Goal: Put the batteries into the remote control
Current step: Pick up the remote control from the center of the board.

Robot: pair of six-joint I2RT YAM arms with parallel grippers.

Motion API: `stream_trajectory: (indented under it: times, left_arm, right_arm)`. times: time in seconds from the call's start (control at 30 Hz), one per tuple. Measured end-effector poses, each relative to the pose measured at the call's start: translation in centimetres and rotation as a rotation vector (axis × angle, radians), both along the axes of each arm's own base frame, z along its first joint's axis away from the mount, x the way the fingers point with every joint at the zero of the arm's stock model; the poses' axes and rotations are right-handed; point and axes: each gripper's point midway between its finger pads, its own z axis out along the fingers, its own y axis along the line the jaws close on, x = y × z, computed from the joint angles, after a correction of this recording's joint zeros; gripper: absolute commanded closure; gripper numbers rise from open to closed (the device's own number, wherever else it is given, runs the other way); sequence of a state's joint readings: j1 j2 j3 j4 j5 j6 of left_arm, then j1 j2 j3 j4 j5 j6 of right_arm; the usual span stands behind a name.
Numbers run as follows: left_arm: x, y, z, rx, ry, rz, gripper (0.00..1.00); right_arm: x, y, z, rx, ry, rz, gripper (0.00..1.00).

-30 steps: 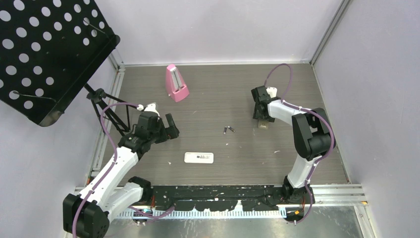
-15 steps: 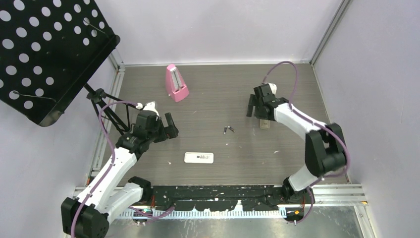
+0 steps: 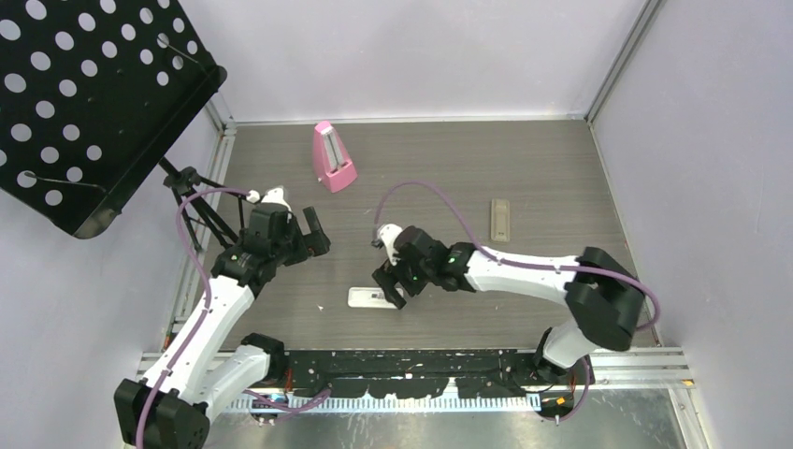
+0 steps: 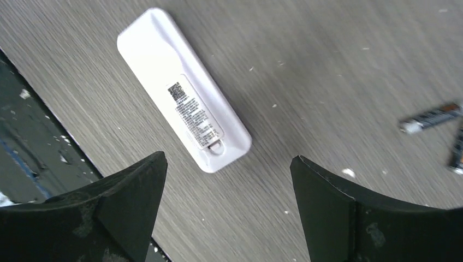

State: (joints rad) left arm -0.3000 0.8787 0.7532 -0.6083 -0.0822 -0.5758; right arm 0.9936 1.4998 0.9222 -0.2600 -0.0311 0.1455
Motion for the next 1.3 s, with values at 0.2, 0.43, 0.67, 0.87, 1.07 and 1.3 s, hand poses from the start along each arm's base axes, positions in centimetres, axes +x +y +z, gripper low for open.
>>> stream_trajectory:
  times: [0.2,0.43,0.67,0.87,1.07,1.3]
  left_arm:
    - [-0.2,-0.1,-1.0,-0.025,0.058,0.004,0.00]
    - [-0.4,-0.9,-1.3,-0.072,0.086,-0.029,0.01]
    - [-1.1,-2.2,-1.6,-0.135,0.125,-0.072,0.08]
    - [-3.6,-3.6,-4.5,-0.219,0.242,-0.113,0.13]
    - [-6.3,-4.9,-7.0,-0.310,0.350,-0.150,0.15]
    - [-7.7,-7.3,-7.4,-0.463,0.386,-0.230,0.16]
  right_arm:
    - [-1.3,1.8,-4.4,-0.120,0.022,0.143,0.12]
    - [-1.6,3.6,-5.2,-0.160,0.000,0.252,0.22]
    - [-1.7,3.9,-5.6,-0.202,-0.050,0.336,0.54]
    - [-1.5,3.8,-5.4,-0.224,-0.086,0.377,0.67]
    - [-1.4,3.8,-5.3,-0.196,-0.119,0.386,0.71]
    - [-1.4,3.9,-4.5,-0.123,-0.146,0.373,0.72]
